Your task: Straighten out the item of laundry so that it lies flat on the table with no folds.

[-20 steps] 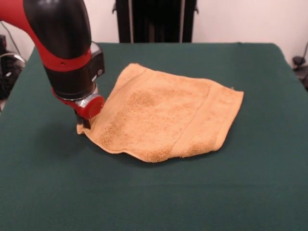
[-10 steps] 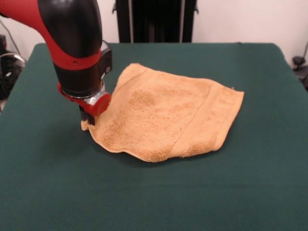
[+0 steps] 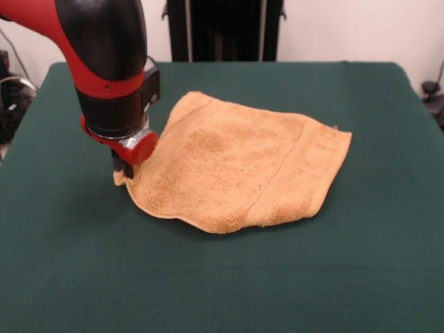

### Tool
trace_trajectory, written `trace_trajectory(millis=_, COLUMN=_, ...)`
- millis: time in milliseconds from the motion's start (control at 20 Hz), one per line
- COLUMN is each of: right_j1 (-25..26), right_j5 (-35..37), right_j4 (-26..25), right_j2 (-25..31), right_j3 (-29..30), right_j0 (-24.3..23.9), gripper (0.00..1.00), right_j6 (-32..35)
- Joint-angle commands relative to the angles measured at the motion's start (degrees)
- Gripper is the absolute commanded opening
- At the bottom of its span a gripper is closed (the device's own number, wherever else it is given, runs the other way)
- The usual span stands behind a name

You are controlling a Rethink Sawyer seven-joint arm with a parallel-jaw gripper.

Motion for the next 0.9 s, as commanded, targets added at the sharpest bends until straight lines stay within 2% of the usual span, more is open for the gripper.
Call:
trace_trajectory(millis=50, right_j1=2.33, right_j5=4.39, right_j4=-1.02, right_j2=4.07, right_j3=2.33, right_j0=1.61, gripper=0.0, right_j6=5.89)
trace_trajectory(millis=900, right_j1=2.63, right_j5=3.37, right_j4=-0.7, right_j2=4.75, right_j3=1.98, right_j0=1.1, gripper=0.0, right_j6=5.7)
